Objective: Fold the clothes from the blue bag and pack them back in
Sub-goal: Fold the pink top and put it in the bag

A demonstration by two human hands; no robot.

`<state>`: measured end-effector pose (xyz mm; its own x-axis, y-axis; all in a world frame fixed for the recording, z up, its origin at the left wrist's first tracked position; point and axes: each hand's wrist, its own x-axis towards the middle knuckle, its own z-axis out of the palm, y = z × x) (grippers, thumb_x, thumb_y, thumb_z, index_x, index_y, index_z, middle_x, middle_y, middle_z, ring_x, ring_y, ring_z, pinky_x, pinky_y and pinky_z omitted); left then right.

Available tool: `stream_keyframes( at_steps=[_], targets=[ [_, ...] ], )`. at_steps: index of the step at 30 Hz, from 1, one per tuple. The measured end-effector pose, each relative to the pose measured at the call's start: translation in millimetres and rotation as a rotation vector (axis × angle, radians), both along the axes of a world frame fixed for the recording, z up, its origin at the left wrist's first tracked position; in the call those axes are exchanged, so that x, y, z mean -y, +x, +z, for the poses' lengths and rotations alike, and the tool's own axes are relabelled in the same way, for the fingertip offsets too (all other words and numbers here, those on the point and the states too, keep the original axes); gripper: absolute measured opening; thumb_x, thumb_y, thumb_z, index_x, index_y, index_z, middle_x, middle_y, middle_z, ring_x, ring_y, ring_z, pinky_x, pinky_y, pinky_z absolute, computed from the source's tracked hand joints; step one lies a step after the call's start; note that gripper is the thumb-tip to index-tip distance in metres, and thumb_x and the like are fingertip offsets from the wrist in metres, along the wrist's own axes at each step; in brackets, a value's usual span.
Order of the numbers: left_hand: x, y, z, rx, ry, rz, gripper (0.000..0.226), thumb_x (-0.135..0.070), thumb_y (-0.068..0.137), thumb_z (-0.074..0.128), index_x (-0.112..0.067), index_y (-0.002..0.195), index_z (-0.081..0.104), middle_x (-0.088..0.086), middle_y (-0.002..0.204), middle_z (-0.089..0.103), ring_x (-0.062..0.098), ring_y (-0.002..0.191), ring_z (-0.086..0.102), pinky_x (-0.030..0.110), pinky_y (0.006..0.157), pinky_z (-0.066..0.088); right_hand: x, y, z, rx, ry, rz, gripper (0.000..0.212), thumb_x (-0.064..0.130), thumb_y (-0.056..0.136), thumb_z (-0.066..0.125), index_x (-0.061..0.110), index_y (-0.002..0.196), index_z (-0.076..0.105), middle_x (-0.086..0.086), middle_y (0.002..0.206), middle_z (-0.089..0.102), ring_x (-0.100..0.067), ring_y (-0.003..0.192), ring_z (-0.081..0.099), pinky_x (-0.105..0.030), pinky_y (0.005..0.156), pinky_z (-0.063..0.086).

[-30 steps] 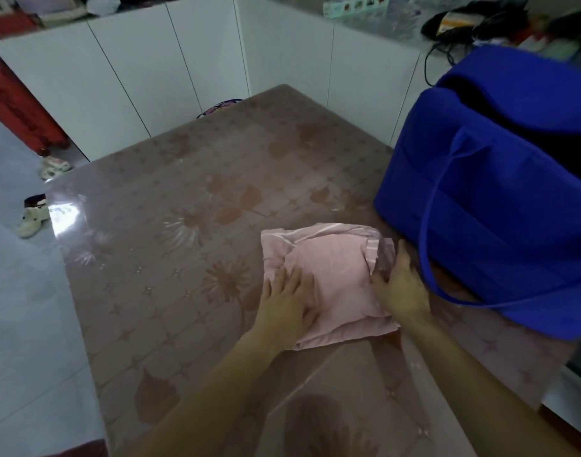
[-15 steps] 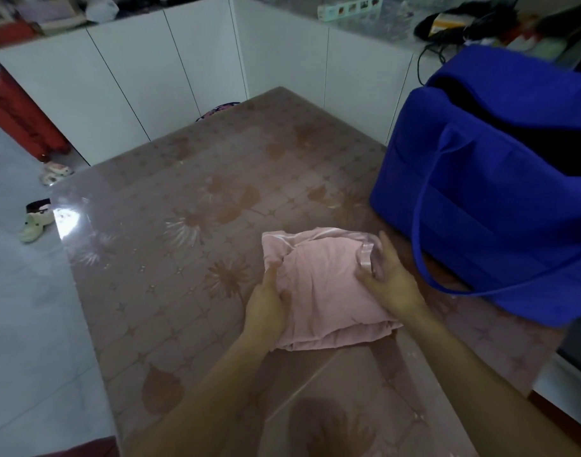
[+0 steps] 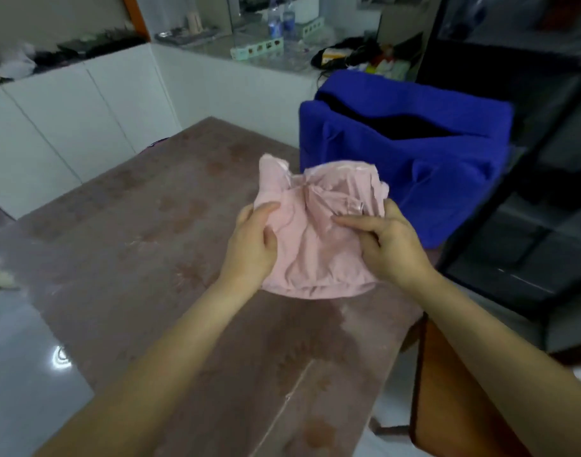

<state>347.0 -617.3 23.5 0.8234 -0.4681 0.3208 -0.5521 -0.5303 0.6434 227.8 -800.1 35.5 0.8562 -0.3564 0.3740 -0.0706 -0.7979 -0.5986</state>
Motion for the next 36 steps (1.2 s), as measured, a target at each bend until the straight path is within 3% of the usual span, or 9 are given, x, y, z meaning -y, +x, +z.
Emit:
stream_keyframes(
  at_steps=[3, 10, 15, 19, 22, 25, 27, 32, 36],
  targets=[
    [36.2, -1.5, 52.2, 0.098, -0.065, -0.073, 0.046, 0.005, 0.084, 0.047, -0.009, 0.128, 0.056, 0.017, 0.121, 0.049, 0.028, 0.11, 0.051, 0.012, 0.092, 0.029, 28.7, -17.8, 60.8, 0.087, -0.107, -0.064, 0.033, 0.013, 0.089, 0.052, 0.031, 0.111, 0.068, -0.008, 0.1, 0.043, -0.028, 0.092, 0.052, -0.026, 0.087, 0.042],
    [168.4, 49.5, 151.2, 0.296, 0.001, -0.142, 0.053, -0.014, 0.089, 0.052, -0.015, 0.141, 0.039, 0.01, 0.134, 0.04, 0.023, 0.12, 0.045, 0.021, 0.093, 0.032, 140.6, 28.3, 155.6, 0.11, -0.318, -0.183, 0.038, 0.014, 0.091, 0.045, 0.035, 0.116, 0.064, -0.016, 0.107, 0.045, -0.027, 0.089, 0.046, -0.025, 0.083, 0.036],
    [273.7, 114.0, 156.2, 0.337, 0.307, -0.205, 0.049, -0.009, 0.086, 0.05, -0.015, 0.134, 0.043, 0.016, 0.128, 0.04, 0.036, 0.113, 0.049, 0.039, 0.093, 0.041, 209.5, 105.1, 153.5, -0.186, -0.577, -0.139, 0.034, 0.031, 0.096, 0.042, 0.035, 0.124, 0.06, -0.022, 0.12, 0.041, -0.045, 0.093, 0.054, -0.042, 0.083, 0.044],
    [311.6, 155.2, 112.6, 0.281, 0.65, -0.282, 0.034, -0.014, 0.089, 0.051, -0.007, 0.122, 0.048, 0.02, 0.119, 0.044, 0.039, 0.105, 0.052, 0.037, 0.077, 0.038, 230.4, 150.0, 114.1, -0.478, -0.697, 0.052, 0.042, 0.04, 0.099, 0.026, 0.034, 0.133, 0.051, -0.02, 0.127, 0.038, -0.04, 0.101, 0.053, -0.039, 0.079, 0.042],
    [322.3, 187.0, 76.4, 0.161, 0.861, -0.336, 0.032, -0.018, 0.09, 0.05, -0.008, 0.121, 0.05, 0.017, 0.116, 0.051, 0.035, 0.099, 0.055, 0.034, 0.072, 0.036, 238.6, 179.7, 76.9, -0.611, -0.603, 0.154, 0.045, 0.04, 0.101, 0.026, 0.022, 0.137, 0.046, -0.02, 0.138, 0.033, -0.036, 0.111, 0.049, -0.033, 0.075, 0.035],
    [338.7, 213.0, 51.3, 0.016, 1.061, -0.417, 0.025, -0.019, 0.085, 0.056, -0.011, 0.108, 0.061, 0.013, 0.104, 0.065, 0.029, 0.086, 0.061, 0.036, 0.071, 0.049, 243.4, 208.1, 40.8, -0.679, -0.479, 0.305, 0.041, 0.029, 0.097, 0.044, 0.009, 0.133, 0.048, -0.021, 0.134, 0.043, -0.037, 0.12, 0.045, -0.039, 0.093, 0.041],
    [347.5, 224.2, 36.2, -0.087, 1.182, -0.444, 0.023, -0.016, 0.085, 0.057, -0.007, 0.105, 0.065, 0.01, 0.097, 0.066, 0.025, 0.077, 0.057, 0.031, 0.066, 0.047, 247.4, 223.6, 19.8, -0.748, -0.428, 0.362, 0.037, 0.023, 0.093, 0.05, 0.008, 0.127, 0.053, -0.017, 0.126, 0.049, -0.036, 0.122, 0.044, -0.043, 0.101, 0.037],
    [349.4, 248.7, 17.0, -0.134, 1.259, -0.392, 0.042, -0.011, 0.089, 0.05, -0.014, 0.131, 0.047, 0.01, 0.122, 0.057, 0.026, 0.094, 0.053, 0.035, 0.08, 0.046, 256.8, 241.0, -21.7, -0.727, -0.207, 0.211, 0.051, 0.014, 0.097, 0.039, 0.022, 0.146, 0.032, -0.021, 0.146, 0.028, -0.035, 0.132, 0.029, -0.037, 0.105, 0.032],
    [342.2, 264.5, 2.5, -0.199, 1.305, -0.301, 0.046, -0.011, 0.086, 0.049, -0.012, 0.131, 0.049, 0.01, 0.126, 0.053, 0.027, 0.106, 0.053, 0.032, 0.084, 0.046, 254.0, 242.5, -61.9, -0.667, 0.087, 0.15, 0.045, 0.005, 0.091, 0.046, 0.008, 0.136, 0.047, -0.021, 0.131, 0.051, -0.032, 0.126, 0.041, -0.027, 0.099, 0.037]
  ],
)
